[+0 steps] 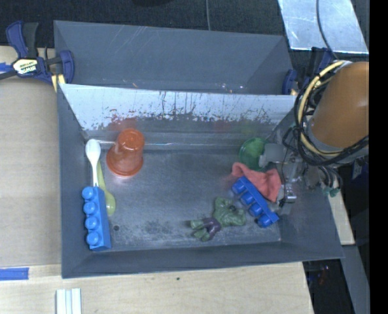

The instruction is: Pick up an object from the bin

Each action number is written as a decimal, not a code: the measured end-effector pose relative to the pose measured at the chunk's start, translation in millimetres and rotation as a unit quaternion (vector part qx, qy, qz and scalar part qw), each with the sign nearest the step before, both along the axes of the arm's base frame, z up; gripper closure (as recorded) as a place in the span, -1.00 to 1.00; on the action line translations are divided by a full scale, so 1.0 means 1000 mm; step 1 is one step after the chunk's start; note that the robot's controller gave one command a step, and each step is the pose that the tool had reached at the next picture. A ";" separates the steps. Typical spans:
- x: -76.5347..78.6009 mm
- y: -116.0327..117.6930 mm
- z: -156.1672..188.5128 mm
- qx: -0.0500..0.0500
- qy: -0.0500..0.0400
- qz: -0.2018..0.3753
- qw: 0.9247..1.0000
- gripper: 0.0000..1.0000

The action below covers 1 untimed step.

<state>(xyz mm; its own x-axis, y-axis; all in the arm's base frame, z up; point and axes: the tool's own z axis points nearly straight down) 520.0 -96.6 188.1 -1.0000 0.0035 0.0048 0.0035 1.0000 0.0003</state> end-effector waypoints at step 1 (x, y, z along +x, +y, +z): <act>0.002 0.000 0.004 -0.001 -0.004 0.001 1.000 -1.00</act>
Offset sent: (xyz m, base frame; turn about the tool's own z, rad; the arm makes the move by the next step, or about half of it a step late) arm -0.0056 -0.0312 -0.0434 0.2749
